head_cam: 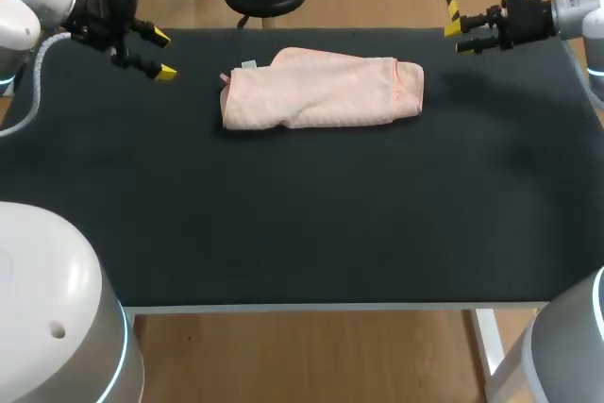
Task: Fold the towel
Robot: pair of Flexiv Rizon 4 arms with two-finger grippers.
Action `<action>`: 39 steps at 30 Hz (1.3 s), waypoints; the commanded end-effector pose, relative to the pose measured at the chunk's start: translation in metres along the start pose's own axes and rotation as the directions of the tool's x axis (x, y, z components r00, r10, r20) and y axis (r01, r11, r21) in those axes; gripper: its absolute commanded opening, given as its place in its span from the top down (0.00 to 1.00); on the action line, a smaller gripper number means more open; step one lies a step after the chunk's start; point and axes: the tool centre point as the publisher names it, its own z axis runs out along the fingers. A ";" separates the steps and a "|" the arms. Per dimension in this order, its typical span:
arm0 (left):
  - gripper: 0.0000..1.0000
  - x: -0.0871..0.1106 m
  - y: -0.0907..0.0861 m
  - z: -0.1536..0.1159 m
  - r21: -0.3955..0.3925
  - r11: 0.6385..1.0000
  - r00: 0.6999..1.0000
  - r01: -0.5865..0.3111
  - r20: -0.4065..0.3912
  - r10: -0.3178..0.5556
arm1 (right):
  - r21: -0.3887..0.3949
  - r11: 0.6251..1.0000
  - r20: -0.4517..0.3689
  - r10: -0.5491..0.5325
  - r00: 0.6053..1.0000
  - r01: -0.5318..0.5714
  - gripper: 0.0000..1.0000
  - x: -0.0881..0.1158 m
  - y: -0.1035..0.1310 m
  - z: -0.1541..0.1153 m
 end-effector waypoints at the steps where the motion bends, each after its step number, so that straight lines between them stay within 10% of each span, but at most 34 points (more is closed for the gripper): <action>1: 0.00 0.001 0.001 0.000 0.003 1.000 1.000 -0.002 0.003 0.002 | 0.049 0.999 -0.042 0.027 0.999 -0.025 0.00 -0.008 -0.001 0.004; 39: 0.00 0.001 0.001 0.000 0.003 1.000 1.000 -0.002 0.003 0.002 | 0.230 0.966 -0.075 0.135 0.988 -0.115 0.00 -0.002 -0.057 0.066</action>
